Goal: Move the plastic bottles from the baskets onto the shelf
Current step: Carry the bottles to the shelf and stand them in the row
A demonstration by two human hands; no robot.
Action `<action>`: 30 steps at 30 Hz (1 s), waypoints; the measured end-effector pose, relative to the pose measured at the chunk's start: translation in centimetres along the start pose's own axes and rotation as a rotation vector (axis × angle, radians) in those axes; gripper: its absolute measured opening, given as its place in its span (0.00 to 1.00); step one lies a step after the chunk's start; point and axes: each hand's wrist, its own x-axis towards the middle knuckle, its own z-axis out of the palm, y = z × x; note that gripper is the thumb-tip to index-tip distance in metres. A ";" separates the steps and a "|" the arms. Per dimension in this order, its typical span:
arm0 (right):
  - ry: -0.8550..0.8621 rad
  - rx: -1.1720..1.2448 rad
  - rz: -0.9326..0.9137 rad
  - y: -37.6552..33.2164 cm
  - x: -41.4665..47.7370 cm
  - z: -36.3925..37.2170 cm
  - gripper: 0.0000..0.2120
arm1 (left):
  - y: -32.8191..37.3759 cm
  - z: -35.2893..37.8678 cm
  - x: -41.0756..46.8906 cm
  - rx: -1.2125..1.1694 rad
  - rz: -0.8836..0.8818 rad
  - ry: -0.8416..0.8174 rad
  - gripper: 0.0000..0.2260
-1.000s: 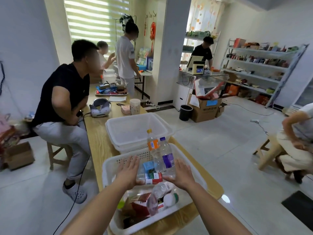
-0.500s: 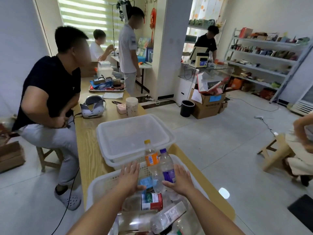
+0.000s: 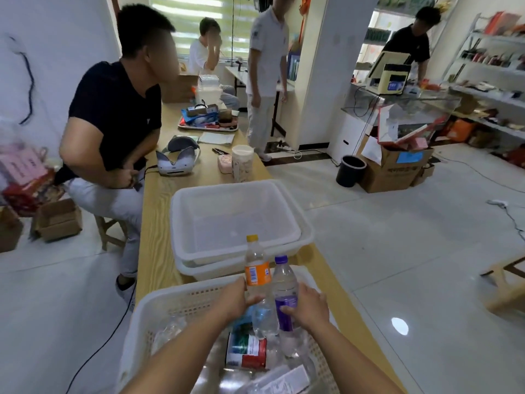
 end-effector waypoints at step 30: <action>-0.314 0.785 0.244 1.1 -1.1 2.6 0.20 | -3.4 -0.8 -0.8 -0.705 -0.295 -0.322 0.32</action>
